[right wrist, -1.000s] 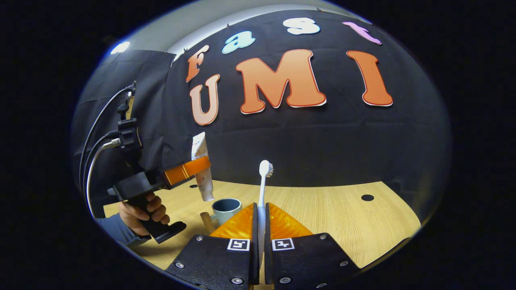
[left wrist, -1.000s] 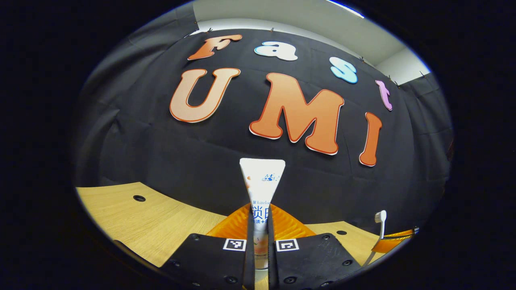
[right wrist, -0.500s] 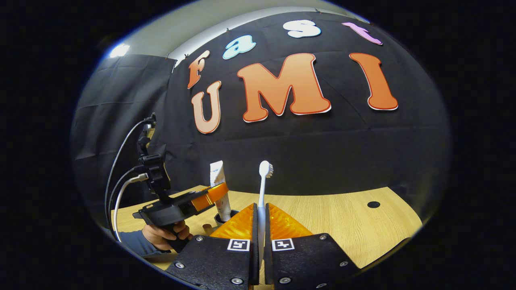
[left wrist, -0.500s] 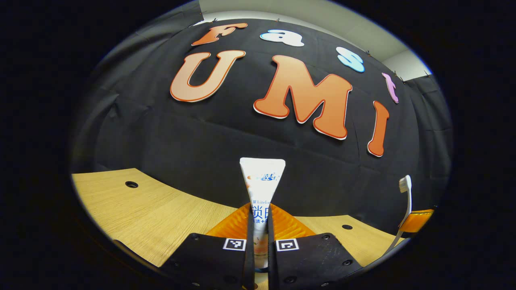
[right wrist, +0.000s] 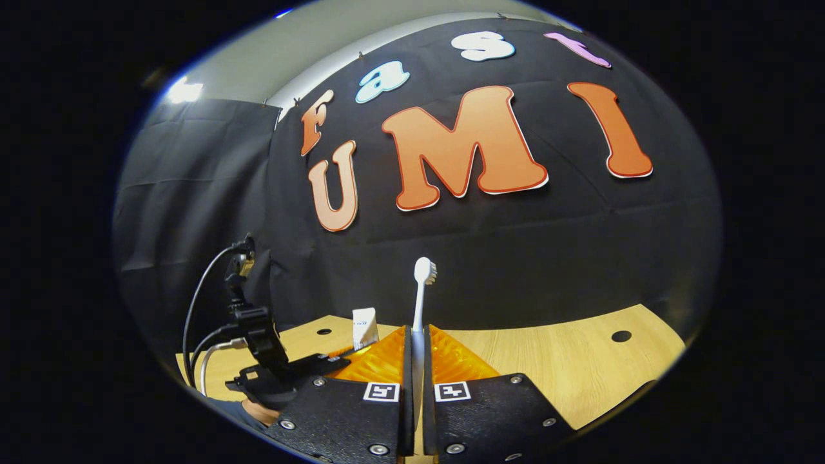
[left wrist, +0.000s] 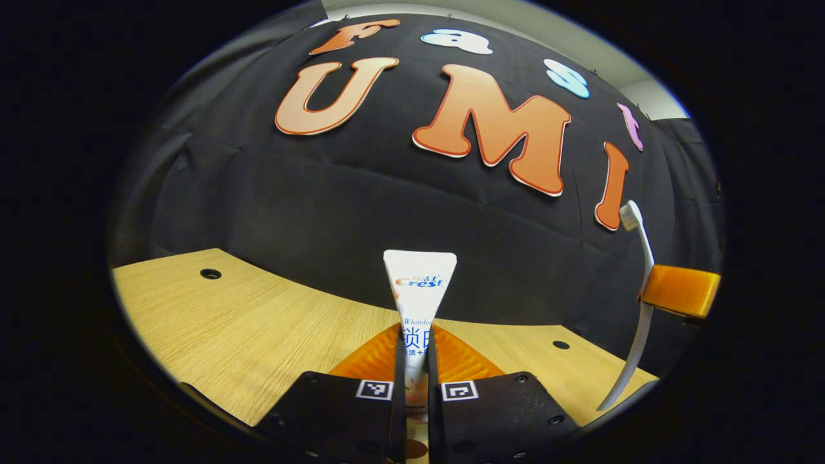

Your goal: Put the toothbrush and toothpaste on the desktop into the cup, then pick up the cup and place it on the coaster on the desktop.

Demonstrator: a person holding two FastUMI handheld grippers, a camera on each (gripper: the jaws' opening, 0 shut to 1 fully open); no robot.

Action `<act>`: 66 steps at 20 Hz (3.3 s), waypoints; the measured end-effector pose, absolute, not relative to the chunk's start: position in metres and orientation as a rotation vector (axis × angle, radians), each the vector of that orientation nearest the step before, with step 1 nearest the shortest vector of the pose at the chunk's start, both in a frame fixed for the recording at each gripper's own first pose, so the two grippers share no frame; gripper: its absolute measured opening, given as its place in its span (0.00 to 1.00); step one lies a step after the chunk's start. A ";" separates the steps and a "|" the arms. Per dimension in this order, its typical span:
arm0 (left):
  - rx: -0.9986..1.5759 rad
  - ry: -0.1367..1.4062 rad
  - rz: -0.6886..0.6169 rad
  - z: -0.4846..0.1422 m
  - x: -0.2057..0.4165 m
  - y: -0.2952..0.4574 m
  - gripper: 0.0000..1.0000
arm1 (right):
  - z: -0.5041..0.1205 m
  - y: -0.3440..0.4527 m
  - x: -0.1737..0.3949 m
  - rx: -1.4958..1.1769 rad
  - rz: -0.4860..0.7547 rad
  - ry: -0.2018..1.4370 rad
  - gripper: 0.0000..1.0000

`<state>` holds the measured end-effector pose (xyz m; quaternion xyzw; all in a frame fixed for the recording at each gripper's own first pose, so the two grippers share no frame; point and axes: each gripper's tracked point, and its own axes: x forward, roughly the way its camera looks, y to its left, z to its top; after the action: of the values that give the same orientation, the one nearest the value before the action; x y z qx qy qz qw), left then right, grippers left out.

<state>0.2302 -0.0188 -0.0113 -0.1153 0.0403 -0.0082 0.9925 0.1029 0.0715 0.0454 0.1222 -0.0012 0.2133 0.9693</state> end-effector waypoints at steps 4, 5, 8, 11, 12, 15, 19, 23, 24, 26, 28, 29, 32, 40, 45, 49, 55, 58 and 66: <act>-0.236 0.122 -0.016 -0.022 0.225 -0.017 0.15 | 0.052 0.078 0.118 0.295 0.439 -0.025 0.06; -0.239 0.129 -0.033 -0.021 0.224 -0.019 0.15 | 0.052 0.079 0.121 0.306 0.439 -0.030 0.06; -0.234 0.178 -0.077 -0.032 0.216 -0.030 0.20 | 0.052 0.081 0.128 0.343 0.440 -0.044 0.05; -0.225 0.191 -0.091 -0.032 0.212 -0.031 0.27 | 0.053 0.084 0.135 0.361 0.442 -0.064 0.05; -0.219 0.189 -0.088 -0.033 0.211 -0.030 0.29 | 0.053 0.085 0.137 0.361 0.440 -0.072 0.05; -0.209 0.196 -0.063 -0.028 0.207 -0.024 0.30 | 0.054 0.091 0.142 0.382 0.447 -0.096 0.05; -0.175 0.126 -0.059 -0.003 0.187 -0.016 0.96 | 0.059 0.103 0.146 0.408 0.465 -0.137 0.06; -0.168 0.075 -0.034 0.013 0.174 -0.002 0.96 | 0.063 0.110 0.152 0.413 0.473 -0.186 0.05; -0.171 0.065 -0.026 0.015 0.170 0.001 0.96 | 0.063 0.111 0.154 0.419 0.476 -0.189 0.05; -0.163 0.052 -0.002 0.017 0.163 0.011 0.96 | 0.057 0.113 0.159 0.420 0.473 -0.186 0.06; -0.152 0.028 0.027 0.023 0.158 0.022 0.96 | 0.050 0.117 0.164 0.428 0.471 -0.178 0.06; -0.149 0.019 0.038 0.025 0.156 0.027 0.96 | 0.045 0.121 0.167 0.433 0.473 -0.174 0.05; -0.146 0.014 0.069 0.021 0.151 0.039 0.96 | 0.034 0.129 0.174 0.433 0.473 -0.172 0.05; -0.119 0.050 0.093 0.007 0.150 0.044 0.96 | 0.005 0.139 0.183 0.364 0.463 -0.143 0.08; -0.107 0.069 0.077 0.010 0.147 0.034 0.96 | 0.000 0.137 0.175 0.338 0.490 -0.101 0.11; -0.084 0.105 0.057 0.008 0.141 0.025 0.96 | -0.004 0.135 0.161 0.305 0.514 -0.056 0.19; 0.007 0.179 0.032 0.007 0.143 0.015 0.96 | 0.007 0.110 0.143 0.282 0.484 -0.033 0.51; 0.018 0.232 -0.005 0.005 0.149 0.009 0.97 | 0.018 0.090 0.129 0.229 0.466 -0.052 0.68; 0.124 0.440 -0.152 0.006 0.154 -0.030 0.98 | 0.051 0.032 0.094 0.180 0.387 -0.116 0.93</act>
<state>0.1544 -0.0297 0.0056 0.0616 0.2177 -0.0750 0.9712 0.0940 0.0319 0.0509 0.0893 -0.0577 0.1922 0.9756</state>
